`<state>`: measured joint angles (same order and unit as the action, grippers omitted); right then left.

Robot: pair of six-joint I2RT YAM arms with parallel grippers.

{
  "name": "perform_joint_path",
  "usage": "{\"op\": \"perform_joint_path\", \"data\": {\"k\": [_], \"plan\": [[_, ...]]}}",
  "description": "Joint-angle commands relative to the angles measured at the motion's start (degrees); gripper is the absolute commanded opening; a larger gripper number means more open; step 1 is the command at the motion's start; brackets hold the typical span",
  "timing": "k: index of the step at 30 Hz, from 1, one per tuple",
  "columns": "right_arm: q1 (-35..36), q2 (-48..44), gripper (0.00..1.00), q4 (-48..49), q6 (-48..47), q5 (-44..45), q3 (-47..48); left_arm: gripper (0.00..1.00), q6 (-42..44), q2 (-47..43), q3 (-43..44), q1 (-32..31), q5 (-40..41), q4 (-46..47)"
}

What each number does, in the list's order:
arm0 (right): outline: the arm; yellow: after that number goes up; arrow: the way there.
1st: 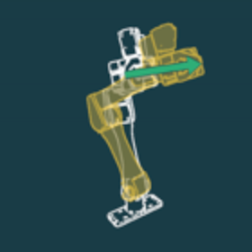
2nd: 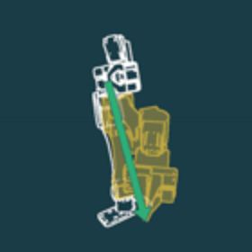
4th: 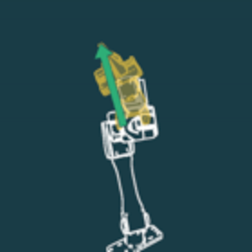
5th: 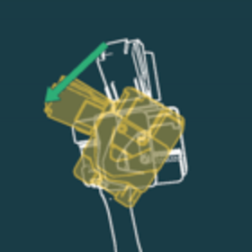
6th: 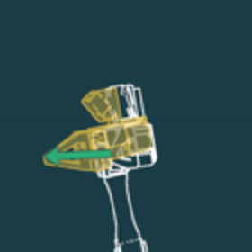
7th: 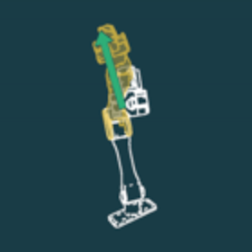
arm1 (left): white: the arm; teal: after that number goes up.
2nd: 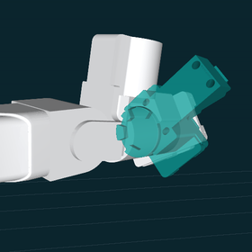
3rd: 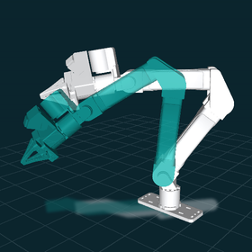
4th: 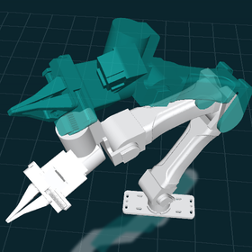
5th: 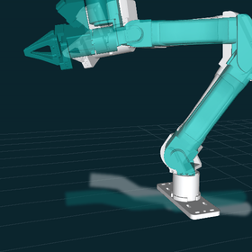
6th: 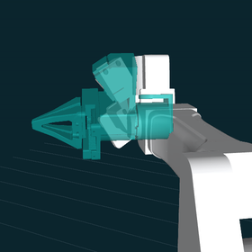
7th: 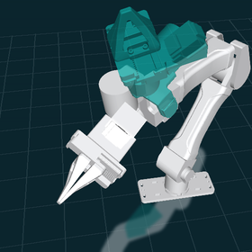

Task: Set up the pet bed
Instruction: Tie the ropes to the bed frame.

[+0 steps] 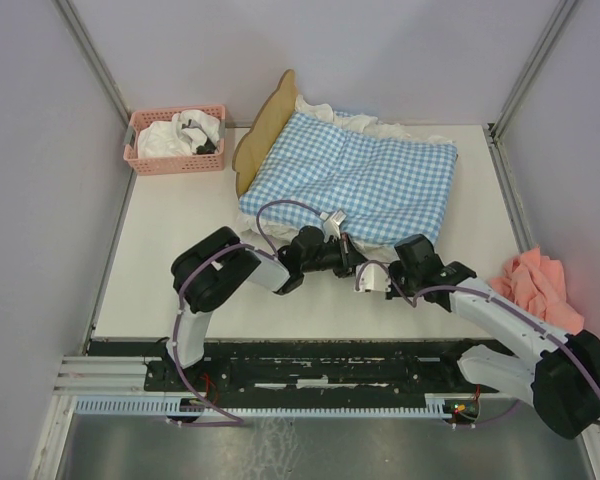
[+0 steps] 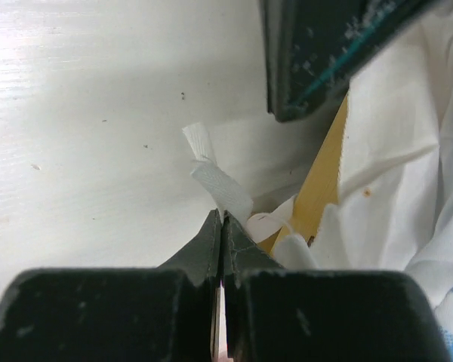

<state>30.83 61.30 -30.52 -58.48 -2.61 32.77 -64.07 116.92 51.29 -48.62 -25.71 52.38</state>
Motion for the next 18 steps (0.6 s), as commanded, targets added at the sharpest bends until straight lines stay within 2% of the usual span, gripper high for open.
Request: {"op": "perform_joint_path", "data": {"k": [1, 6, 10, 18], "plan": [[-1.7, -1.5, 0.02, -0.3, 6.6, -2.0, 2.3, 0.03, 2.8, 1.4, -2.3, -0.2, 2.6, -2.1], [-1.9, -2.5, 0.02, -0.8, 6.0, -2.6, 1.7, 0.03, 6.5, -0.5, -3.5, -0.5, 2.4, -0.9], [-1.9, -3.2, 0.02, -0.8, 4.8, -2.4, 0.8, 0.15, 10.5, -3.2, -5.6, -0.6, 2.0, 1.5], [-2.0, -2.7, 0.02, 0.0, 4.0, -2.2, 0.4, 0.33, 9.4, -1.8, -7.2, -3.5, -1.3, 10.7]]}}
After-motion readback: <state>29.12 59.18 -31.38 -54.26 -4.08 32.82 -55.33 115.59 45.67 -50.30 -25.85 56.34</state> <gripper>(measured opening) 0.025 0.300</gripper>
